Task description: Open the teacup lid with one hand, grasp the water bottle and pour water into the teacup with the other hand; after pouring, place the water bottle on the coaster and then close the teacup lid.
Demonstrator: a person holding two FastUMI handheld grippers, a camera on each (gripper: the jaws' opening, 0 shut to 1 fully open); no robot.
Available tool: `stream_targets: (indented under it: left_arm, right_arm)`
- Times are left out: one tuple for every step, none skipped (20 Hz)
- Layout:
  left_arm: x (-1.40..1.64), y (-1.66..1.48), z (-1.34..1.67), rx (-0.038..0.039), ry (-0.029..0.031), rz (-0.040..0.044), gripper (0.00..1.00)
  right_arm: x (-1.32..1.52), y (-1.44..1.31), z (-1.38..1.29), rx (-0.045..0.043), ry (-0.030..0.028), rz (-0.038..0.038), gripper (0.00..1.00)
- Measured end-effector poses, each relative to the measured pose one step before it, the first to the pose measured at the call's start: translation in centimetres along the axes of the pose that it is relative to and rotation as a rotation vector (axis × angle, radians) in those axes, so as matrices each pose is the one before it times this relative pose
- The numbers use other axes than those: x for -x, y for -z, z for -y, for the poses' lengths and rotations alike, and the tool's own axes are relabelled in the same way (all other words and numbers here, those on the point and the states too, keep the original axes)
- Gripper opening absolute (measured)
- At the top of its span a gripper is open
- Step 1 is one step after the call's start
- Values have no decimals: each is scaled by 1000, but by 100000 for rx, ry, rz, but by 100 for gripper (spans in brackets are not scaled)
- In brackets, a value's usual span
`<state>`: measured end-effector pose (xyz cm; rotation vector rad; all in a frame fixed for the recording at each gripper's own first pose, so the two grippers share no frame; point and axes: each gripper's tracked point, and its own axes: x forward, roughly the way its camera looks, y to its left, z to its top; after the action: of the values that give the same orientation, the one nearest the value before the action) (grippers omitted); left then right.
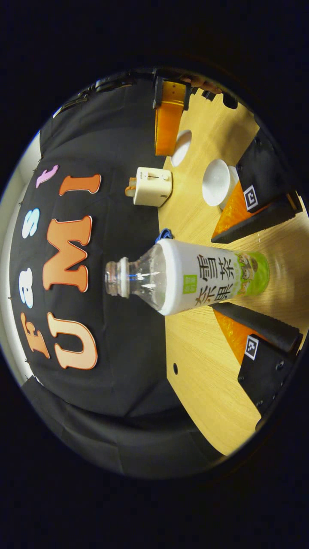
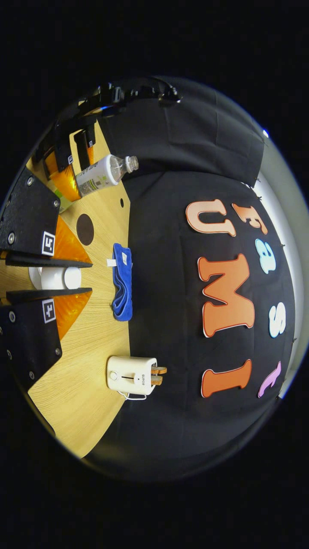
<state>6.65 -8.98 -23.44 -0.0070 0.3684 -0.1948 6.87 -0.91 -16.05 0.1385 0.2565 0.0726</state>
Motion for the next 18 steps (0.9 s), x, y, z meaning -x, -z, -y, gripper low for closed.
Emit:
stream_targets:
  left_arm:
    - [-178,536,98,841,110,-1238,90]
    - [-185,235,-239,539,-1037,-535,85]
    - [-44,210,-20,417,-48,-685,80]
    - [-121,-140,-207,493,-616,146,78]
    - [100,-141,155,-248,707,401,77]
    - [-234,215,89,-877,534,-444,73]
    - [114,-86,76,-578,135,372,71]
    - [-91,-291,-109,-148,-100,398,68]
    - [21,-88,114,-589,-98,-308,65]
    - [-140,100,-230,-1057,-733,184,65]
    - [-142,-225,-379,-1999,-1325,-307,65]
    - [85,-163,-162,-2669,-1349,260,62]
    - [9,-598,-289,-2908,-1399,1295,64]
    - [-83,-369,-355,-3456,-1387,451,63]
    - [-54,-281,-330,-3766,-1353,-158,63]
    - [-155,-126,-209,-3958,-705,-542,63]
    - [-39,-15,-196,-3487,-690,338,62]
    - [-222,-44,-320,-3321,-811,-682,63]
  right_arm:
    - [109,-45,184,-165,325,313,22]
    - [99,-55,134,-123,344,200,22]
    - [77,-42,184,-99,415,154,22]
    - [29,6,190,-146,332,24,22]
    - [111,97,27,68,-73,-261,22]
    - [106,29,85,117,75,-192,22]
    - [78,-59,-10,144,-22,56,22]
    - [94,-36,-23,88,-148,166,22]
    - [125,-24,84,365,99,226,22]
    - [111,-75,60,588,85,216,22]
    - [137,-56,51,547,93,250,22]
    - [209,-60,138,419,-95,75,22]
    - [-41,44,105,268,-101,-64,22]
    - [93,87,174,235,-22,-98,22]
    - [53,-90,206,63,329,126,22]
    - [124,-22,306,73,458,15,22]
    - [192,-20,232,43,456,188,22]
    - [145,-96,309,-20,578,262,22]
